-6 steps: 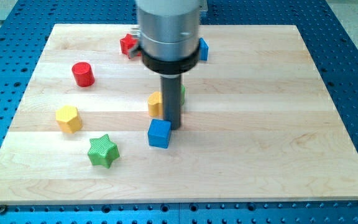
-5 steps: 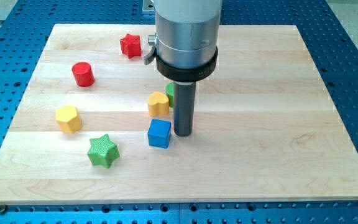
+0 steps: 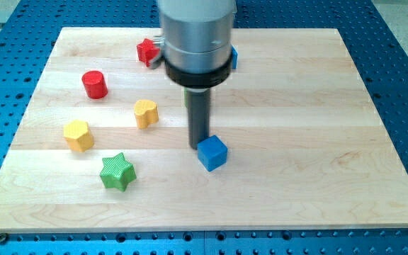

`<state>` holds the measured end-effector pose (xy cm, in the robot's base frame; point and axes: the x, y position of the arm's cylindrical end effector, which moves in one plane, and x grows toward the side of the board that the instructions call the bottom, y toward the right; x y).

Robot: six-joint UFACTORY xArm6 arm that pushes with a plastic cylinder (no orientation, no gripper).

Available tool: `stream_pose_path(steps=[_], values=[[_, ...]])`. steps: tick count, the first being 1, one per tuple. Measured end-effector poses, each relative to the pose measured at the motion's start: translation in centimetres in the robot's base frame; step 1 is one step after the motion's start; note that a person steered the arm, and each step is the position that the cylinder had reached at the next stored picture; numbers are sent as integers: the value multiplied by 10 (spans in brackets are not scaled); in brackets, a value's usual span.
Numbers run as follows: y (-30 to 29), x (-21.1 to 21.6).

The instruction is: Move the cube towards the bottom center of the board

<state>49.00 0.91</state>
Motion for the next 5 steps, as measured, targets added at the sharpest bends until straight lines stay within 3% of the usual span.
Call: stream_pose_path(steps=[1, 2, 3, 4, 5], values=[[14, 17], [40, 2], [73, 33], [28, 55], [37, 53]])
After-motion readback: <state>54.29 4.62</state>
